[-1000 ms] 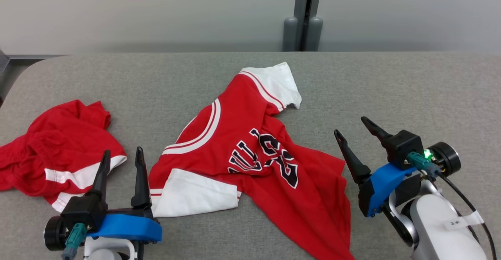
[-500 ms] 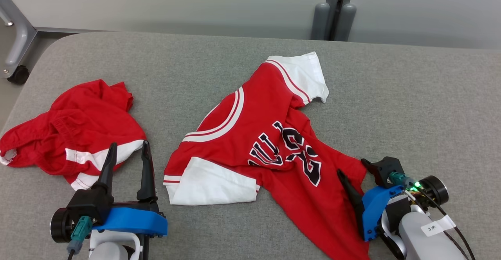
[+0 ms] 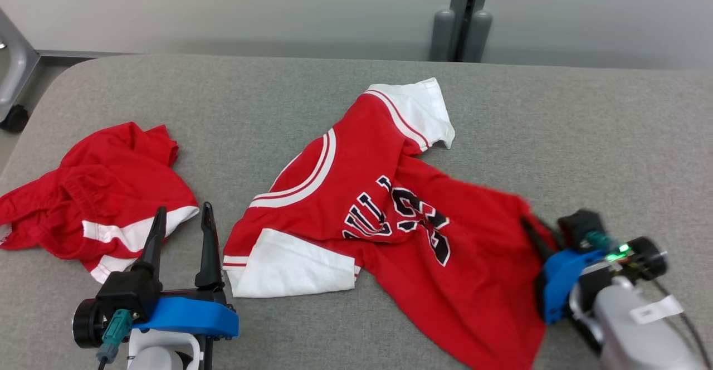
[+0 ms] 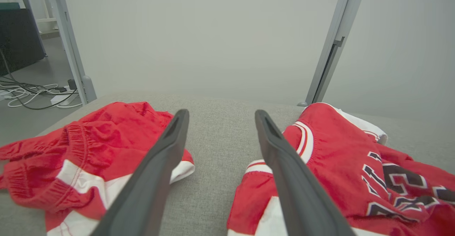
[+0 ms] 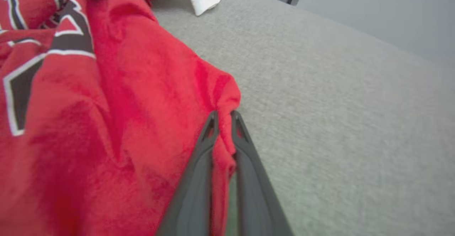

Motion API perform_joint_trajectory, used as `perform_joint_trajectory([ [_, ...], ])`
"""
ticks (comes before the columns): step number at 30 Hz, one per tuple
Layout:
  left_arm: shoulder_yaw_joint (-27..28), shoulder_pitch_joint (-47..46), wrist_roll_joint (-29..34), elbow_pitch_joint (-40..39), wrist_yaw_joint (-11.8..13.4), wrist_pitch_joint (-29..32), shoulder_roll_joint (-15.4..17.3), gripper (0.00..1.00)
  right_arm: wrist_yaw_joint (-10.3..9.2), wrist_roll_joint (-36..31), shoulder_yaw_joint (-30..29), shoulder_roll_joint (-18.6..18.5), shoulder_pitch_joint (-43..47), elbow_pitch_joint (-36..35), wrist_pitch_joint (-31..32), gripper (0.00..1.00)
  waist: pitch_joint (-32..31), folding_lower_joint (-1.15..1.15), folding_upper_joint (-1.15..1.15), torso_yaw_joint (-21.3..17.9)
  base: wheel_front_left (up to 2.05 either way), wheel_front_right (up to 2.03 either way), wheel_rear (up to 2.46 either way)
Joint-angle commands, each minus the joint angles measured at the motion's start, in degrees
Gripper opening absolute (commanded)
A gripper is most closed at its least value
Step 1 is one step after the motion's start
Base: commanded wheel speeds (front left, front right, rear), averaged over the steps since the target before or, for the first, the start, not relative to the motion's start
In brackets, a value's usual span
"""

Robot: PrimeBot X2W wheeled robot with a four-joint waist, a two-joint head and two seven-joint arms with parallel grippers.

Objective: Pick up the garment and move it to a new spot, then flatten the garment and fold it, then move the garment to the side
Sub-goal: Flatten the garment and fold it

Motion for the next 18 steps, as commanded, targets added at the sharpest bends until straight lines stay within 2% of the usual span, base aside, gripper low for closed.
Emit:
perform_joint_trajectory([
  [1,0.10,0.06,0.31,0.01,-0.05,-0.26,-0.03,1.00,-0.06,0.52,-0.74,-1.24,-1.47,-0.07,-0.52,0.00,-0.20,0.00,0.00,-0.26,0.00,0.00,0.00],
  [10,-0.34,-0.80,0.59,0.28,-0.62,-0.26,-0.17,1.00,-0.04,0.78,-6.12,-11.53,-8.31,0.07,0.25,0.00,0.14,0.00,0.00,0.08,0.00,0.00,0.00],
  [15,-0.66,-1.36,0.53,0.66,-1.04,-0.26,-0.31,1.00,-0.04,-0.11,-7.23,-14.23,-11.59,2.39,2.55,0.00,0.69,0.00,0.00,1.37,0.00,0.00,0.00],
  [17,-0.66,-1.50,0.53,0.70,-1.09,-0.26,-0.36,1.00,-0.04,-0.22,-7.22,-13.85,-12.72,3.74,3.16,0.00,0.92,0.00,0.00,1.64,0.00,0.00,0.00],
  [18,-0.64,-1.60,0.52,0.73,-1.05,-0.26,-0.40,1.00,-0.04,-0.31,-7.17,-13.63,-13.06,4.43,3.24,0.19,1.02,0.00,0.00,1.72,0.00,0.00,0.00],
])
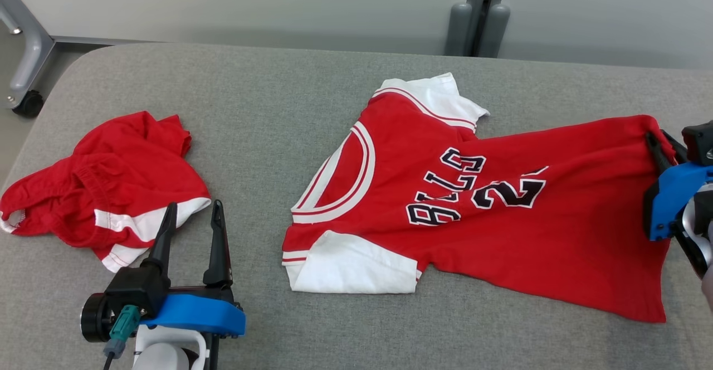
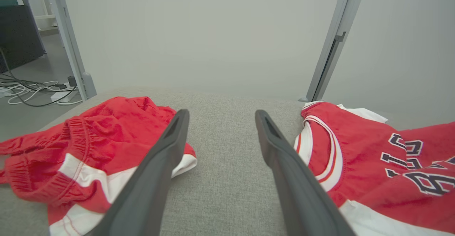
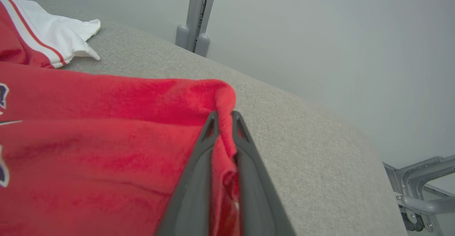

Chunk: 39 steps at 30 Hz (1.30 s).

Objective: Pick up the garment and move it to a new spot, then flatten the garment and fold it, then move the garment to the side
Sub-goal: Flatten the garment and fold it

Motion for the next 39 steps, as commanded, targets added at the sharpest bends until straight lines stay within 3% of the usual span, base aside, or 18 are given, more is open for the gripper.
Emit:
perform_joint_trajectory([
  [1,0.19,-0.98,0.12,0.11,0.01,-0.26,0.04,1.00,-0.01,-0.07,0.07,0.40,-1.13,0.71,0.00,0.95,0.12,-0.01,0.00,0.09,0.00,0.00,0.00],
  [2,0.26,-0.97,0.13,0.13,0.03,-0.26,-0.01,1.00,-0.01,0.04,-0.04,1.01,-1.53,1.25,-0.21,1.00,0.12,-0.01,0.00,0.03,0.00,0.00,0.00],
  [10,1.05,0.19,0.50,0.39,0.34,-0.26,0.35,1.00,-0.01,0.90,-1.15,4.04,-1.62,2.31,-6.17,1.00,-1.60,-0.01,0.00,-2.40,0.00,0.00,0.00],
  [15,1.84,1.62,0.51,0.04,0.51,-0.26,0.81,1.00,-0.01,2.31,-1.63,6.66,2.31,-1.70,-8.90,1.00,-3.35,-0.01,0.00,-4.53,0.00,0.00,0.00],
  [24,2.54,3.58,0.44,-0.80,0.76,-0.26,1.36,1.00,-0.01,4.90,-3.67,12.11,14.48,-17.55,-9.63,1.00,-4.45,-0.01,0.00,-7.19,0.00,0.00,0.00],
  [29,2.70,4.03,0.31,-1.02,0.89,-0.26,1.71,1.00,-0.01,3.09,-6.57,15.64,22.67,-27.27,-9.53,1.00,-4.59,-0.01,0.00,-7.79,0.00,0.00,0.00],
  [39,2.72,4.45,-0.01,-0.90,1.13,-0.26,2.27,1.00,0.00,-1.49,-13.18,21.28,36.44,-44.96,-3.23,1.00,-5.16,-0.01,0.00,-8.35,0.00,0.00,0.00],
])
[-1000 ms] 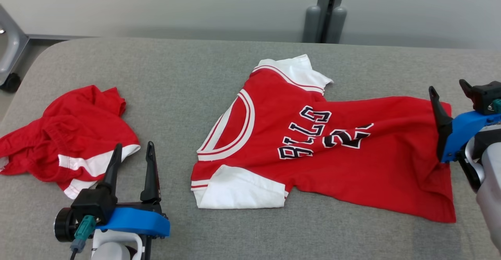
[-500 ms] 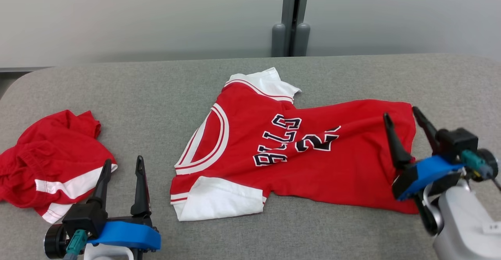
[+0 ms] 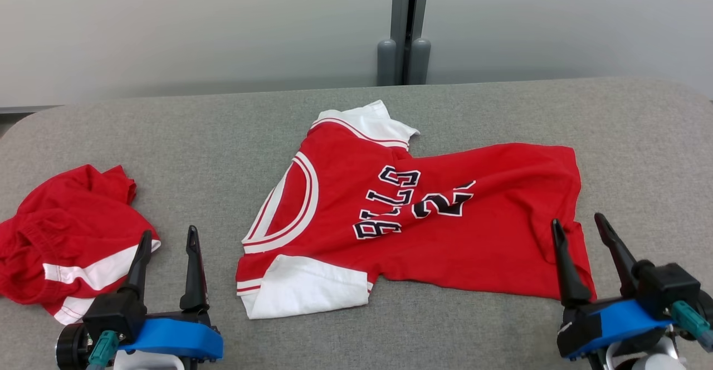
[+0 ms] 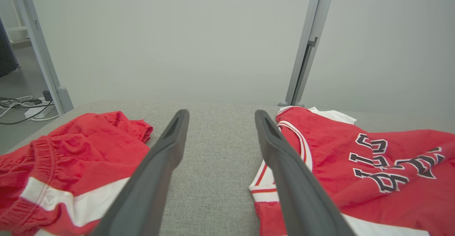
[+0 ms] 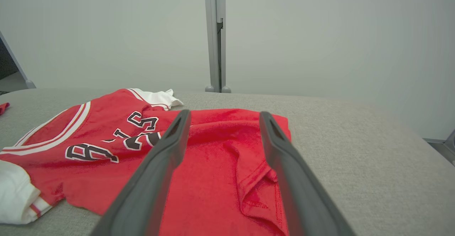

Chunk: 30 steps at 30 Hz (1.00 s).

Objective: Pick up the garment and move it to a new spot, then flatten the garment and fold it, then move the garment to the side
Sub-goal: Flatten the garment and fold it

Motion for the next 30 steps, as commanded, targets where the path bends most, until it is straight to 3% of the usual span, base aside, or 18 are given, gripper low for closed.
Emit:
perform_joint_trajectory([
  [1,0.12,0.30,-0.10,-0.04,0.27,-0.26,0.44,1.00,0.01,-0.57,-0.24,0.53,1.79,-1.66,0.78,1.00,-0.02,0.01,0.00,-0.09,0.00,0.00,0.00],
  [8,-0.95,-0.80,0.31,0.65,-0.15,-0.23,0.65,1.00,0.01,-0.81,0.30,1.53,4.36,-5.85,3.29,1.00,0.14,0.01,0.00,-0.77,0.00,0.00,0.00],
  [16,-5.93,-3.41,1.80,3.00,-1.82,1.12,0.23,1.00,0.01,-0.56,1.32,1.71,3.89,-6.25,3.89,1.00,0.50,0.01,0.00,-1.38,0.00,0.00,0.00],
  [30,-12.85,-6.81,1.76,15.88,-4.01,1.65,1.50,1.00,0.01,0.34,2.62,1.74,1.76,-4.55,3.12,1.00,2.87,0.01,0.00,-3.91,0.00,0.00,0.00],
])
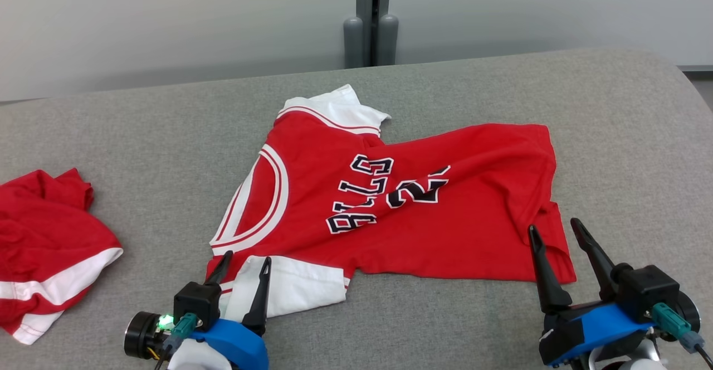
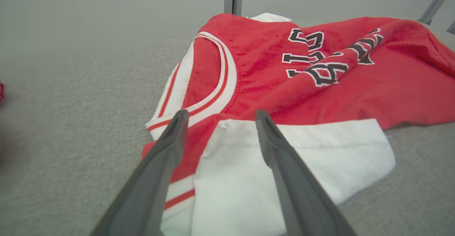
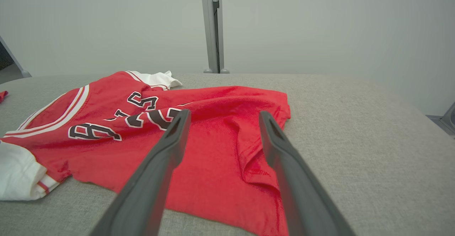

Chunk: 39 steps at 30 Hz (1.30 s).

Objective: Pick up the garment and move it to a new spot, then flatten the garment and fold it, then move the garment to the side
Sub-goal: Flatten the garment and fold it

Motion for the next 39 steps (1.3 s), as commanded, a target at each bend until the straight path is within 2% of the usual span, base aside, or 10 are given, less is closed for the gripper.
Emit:
perform_joint_trajectory([
  [1,-0.21,-0.98,-0.33,0.64,-0.35,-0.26,0.28,1.00,0.01,0.29,0.09,0.05,-1.09,0.06,-0.29,1.00,0.16,0.00,0.00,-0.11,0.00,0.00,0.00],
  [11,-1.82,-5.21,-1.57,10.79,-0.62,-1.17,0.79,0.99,0.01,0.31,0.32,0.04,-2.02,1.24,-0.58,1.00,1.06,0.00,0.00,-1.85,0.00,0.00,0.00],
  [12,-2.01,-5.48,-1.66,11.63,-0.66,-1.28,0.83,0.42,0.01,0.33,0.35,0.05,-1.97,1.36,-0.61,1.00,0.93,0.00,0.00,-1.95,0.00,0.00,0.00],
  [14,-2.20,-5.99,-1.96,12.84,-0.72,-1.47,0.70,0.00,0.01,0.32,0.35,0.05,-1.70,1.52,-0.64,1.00,0.61,0.00,0.00,-2.04,0.00,0.00,0.00],
  [20,-2.85,-5.42,-2.59,12.02,-0.78,-2.01,0.29,0.00,0.01,0.66,-0.58,0.05,-0.12,1.70,-0.75,1.00,-0.89,0.00,0.00,-0.74,0.00,0.00,0.00],
  [24,-3.11,-2.56,-2.41,6.45,-0.80,-2.01,0.21,0.00,0.01,1.11,-0.44,0.04,0.78,2.03,-0.74,1.00,-1.96,0.00,0.00,0.88,0.00,0.00,0.00],
  [31,-6.51,5.27,-1.05,-2.83,-0.72,-2.03,0.55,0.00,0.01,2.03,-0.35,0.03,1.80,2.54,-0.64,1.00,-3.14,0.00,0.00,4.51,0.00,0.00,0.00],
  [39,-11.12,12.29,-1.73,-5.73,-0.77,-2.04,0.38,0.00,0.01,2.33,-0.37,0.03,1.90,2.83,-0.50,1.00,-3.32,0.00,0.00,7.17,0.00,0.00,0.00],
])
